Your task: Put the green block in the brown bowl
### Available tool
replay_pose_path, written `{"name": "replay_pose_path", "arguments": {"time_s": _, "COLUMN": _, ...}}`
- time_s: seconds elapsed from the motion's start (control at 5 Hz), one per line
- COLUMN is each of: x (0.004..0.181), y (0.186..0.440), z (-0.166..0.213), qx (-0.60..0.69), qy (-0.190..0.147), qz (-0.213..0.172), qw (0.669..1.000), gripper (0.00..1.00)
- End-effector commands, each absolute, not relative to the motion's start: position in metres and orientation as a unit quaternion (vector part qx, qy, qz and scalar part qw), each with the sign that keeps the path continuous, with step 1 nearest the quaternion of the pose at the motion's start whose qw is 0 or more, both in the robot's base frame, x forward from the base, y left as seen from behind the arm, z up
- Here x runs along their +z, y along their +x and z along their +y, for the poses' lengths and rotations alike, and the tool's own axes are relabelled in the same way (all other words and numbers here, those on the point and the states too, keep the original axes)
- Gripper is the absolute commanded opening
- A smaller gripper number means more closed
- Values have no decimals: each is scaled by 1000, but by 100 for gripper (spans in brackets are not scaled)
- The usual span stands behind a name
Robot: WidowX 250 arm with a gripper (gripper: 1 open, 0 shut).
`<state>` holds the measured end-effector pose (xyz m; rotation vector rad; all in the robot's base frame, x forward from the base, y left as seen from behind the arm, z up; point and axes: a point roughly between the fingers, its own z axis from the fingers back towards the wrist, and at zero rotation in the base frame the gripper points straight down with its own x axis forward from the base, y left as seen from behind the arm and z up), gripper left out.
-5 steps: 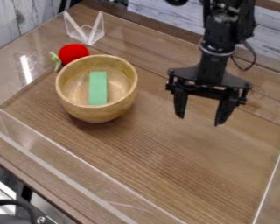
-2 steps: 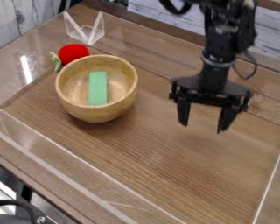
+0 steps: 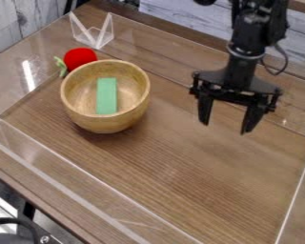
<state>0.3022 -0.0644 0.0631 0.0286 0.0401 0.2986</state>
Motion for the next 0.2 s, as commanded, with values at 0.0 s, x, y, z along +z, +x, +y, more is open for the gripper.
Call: {"name": "replay_pose_path", "arguments": {"time_s": 0.0, "x": 71, "y": 310, "z": -63, "qx": 169, "qy": 7, "qz": 2, "qw": 986, "gripper": 0}}
